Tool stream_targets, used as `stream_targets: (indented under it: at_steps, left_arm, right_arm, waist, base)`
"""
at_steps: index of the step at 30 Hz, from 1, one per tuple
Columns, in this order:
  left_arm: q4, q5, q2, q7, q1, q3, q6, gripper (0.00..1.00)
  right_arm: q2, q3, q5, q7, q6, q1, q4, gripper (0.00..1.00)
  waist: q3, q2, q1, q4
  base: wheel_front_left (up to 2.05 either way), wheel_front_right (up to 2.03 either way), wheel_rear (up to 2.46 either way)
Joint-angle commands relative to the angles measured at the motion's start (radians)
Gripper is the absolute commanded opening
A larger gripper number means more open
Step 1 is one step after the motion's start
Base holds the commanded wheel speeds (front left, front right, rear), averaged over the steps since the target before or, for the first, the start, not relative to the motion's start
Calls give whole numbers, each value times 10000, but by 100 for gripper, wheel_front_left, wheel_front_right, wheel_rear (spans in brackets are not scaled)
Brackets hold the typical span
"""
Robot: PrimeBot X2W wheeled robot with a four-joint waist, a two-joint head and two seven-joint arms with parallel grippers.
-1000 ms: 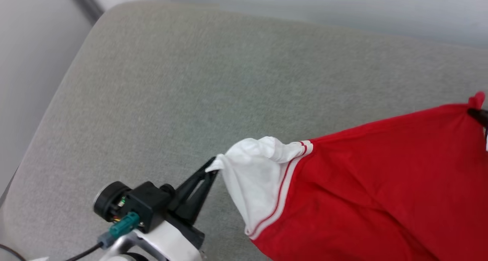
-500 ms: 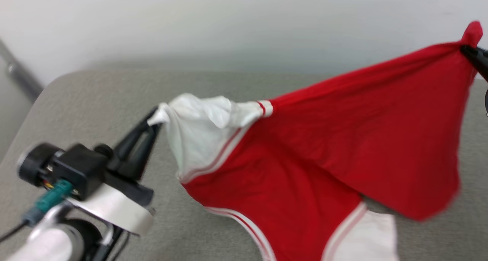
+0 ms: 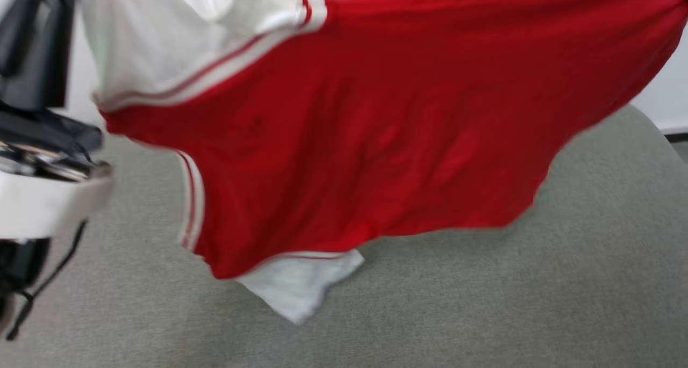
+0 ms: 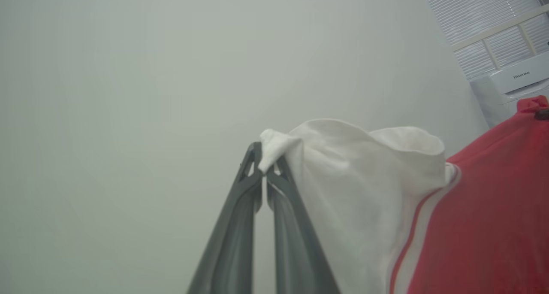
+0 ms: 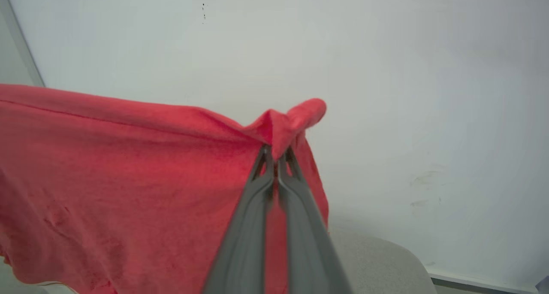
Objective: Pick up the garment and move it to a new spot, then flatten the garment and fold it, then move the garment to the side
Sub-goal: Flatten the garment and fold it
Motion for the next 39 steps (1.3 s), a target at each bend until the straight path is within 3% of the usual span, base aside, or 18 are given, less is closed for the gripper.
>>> stream_targets:
  at_steps: [1, 9, 12, 18, 23, 28, 35, 39]
  left_arm:
    - [-70, 72, 13, -104, -385, 217, 64, 0]
    - [-26, 157, 174, -21, -2439, 670, -253, 0]
    - [92, 455, 301, 187, -3471, 519, -536, 0]
    - [1301, 562, -72, 345, -5867, 128, -1240, 0]
    - [3036, 964, -659, 123, -7939, -535, -2042, 0]
    - [4578, 1443, -1231, -163, -9742, -927, -2467, 0]
    - [7016, 2353, -2106, -1071, -12227, -1327, -2606, 0]
    - [8307, 2465, -2530, -1628, -13028, -1366, -2646, 0]
  right_arm:
    - [105, -88, -87, -74, -5, -230, -178, 0]
    - [317, -352, -409, -496, -7, -865, -808, 0]
    - [436, -506, -497, -690, -7, -1340, -844, 0]
    - [413, -598, -810, -1185, -7, -2546, -486, 0]
    - [497, -397, -1346, -1847, -7, -3693, 490, 0]
    - [537, 14, -1851, -2557, -7, -4900, 1554, 0]
    - [1274, -29, -2366, -3874, -7, -7377, 4036, 0]
    - [1315, 221, -2763, -4636, -8, -8396, 5198, 0]
  waist:
    - [218, -1, 1, -218]
    - [1220, -1, 1, -605]
    - [1823, -1, 1, -656]
    - [3277, -1, 1, -583]
    - [4359, -1, 1, -434]
    - [5140, -1, 1, -333]
    - [6310, -1, 1, -195]
    - [6824, -1, 1, -60]
  base:
    - [0, 0, 0]
    - [0, 0, 0]
    - [0, 0, 0]
    - [0, 0, 0]
    - [0, 0, 0]
    - [0, 0, 0]
    - [0, 0, 0]
    - [0, 0, 0]
